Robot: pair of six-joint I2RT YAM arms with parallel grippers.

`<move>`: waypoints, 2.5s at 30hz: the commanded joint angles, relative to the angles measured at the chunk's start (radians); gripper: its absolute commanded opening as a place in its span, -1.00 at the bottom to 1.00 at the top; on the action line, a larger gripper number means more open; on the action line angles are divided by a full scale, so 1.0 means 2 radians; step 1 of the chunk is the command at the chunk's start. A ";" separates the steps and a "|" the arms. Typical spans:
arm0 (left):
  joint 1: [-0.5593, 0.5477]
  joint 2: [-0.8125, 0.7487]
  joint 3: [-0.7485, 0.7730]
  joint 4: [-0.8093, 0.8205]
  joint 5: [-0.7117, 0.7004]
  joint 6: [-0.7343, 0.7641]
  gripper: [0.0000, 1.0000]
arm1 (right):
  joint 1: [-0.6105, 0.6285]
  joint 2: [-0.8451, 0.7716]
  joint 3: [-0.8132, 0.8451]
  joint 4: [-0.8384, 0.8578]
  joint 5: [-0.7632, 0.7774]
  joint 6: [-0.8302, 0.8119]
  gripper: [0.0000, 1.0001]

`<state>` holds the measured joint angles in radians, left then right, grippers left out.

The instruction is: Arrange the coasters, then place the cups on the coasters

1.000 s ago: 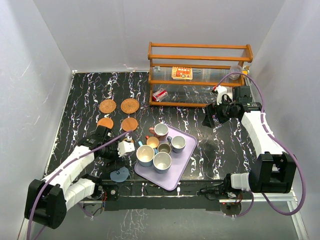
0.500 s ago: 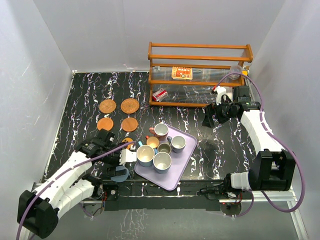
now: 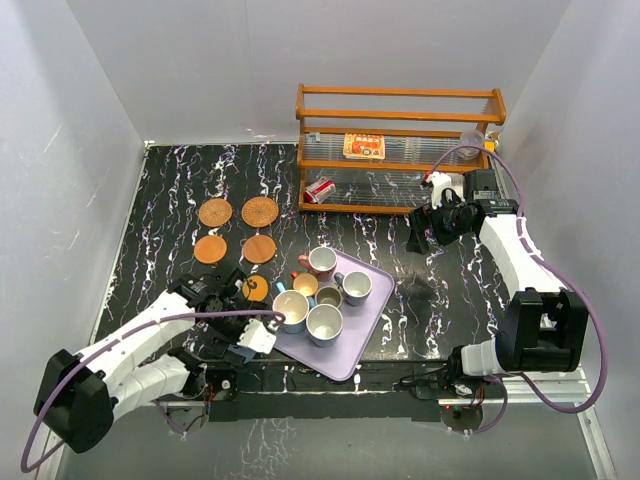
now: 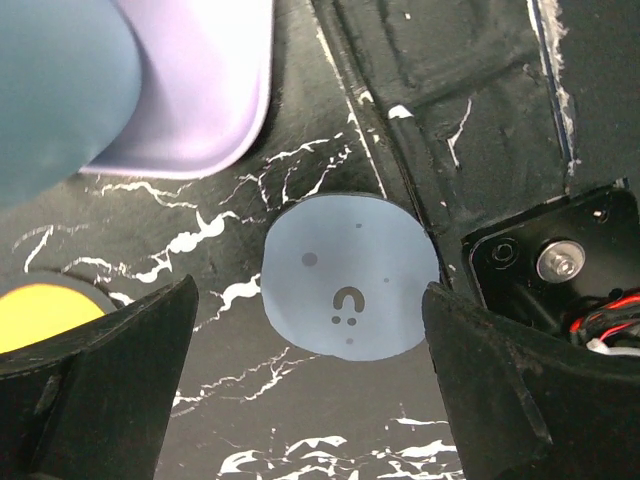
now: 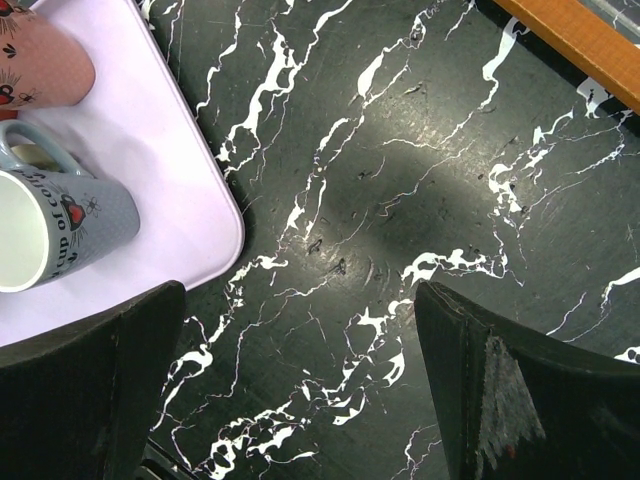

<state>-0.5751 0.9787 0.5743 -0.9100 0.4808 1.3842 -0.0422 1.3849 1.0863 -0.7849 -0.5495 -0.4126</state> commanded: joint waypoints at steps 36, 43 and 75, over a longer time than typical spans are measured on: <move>-0.108 0.091 -0.029 0.016 -0.138 0.129 0.21 | -0.003 0.042 0.031 0.003 0.026 -0.006 0.97; -0.081 0.077 -0.057 0.052 -0.168 0.105 0.12 | -0.003 0.054 0.037 -0.002 0.024 -0.007 0.97; 0.006 0.012 0.028 -0.045 0.014 0.056 0.51 | -0.002 0.055 0.053 -0.023 0.017 -0.010 0.97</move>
<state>-0.5243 1.0229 0.6525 -0.9188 0.4049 1.4780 -0.0422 1.5368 1.1503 -0.8421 -0.5034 -0.4206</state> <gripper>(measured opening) 0.733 0.983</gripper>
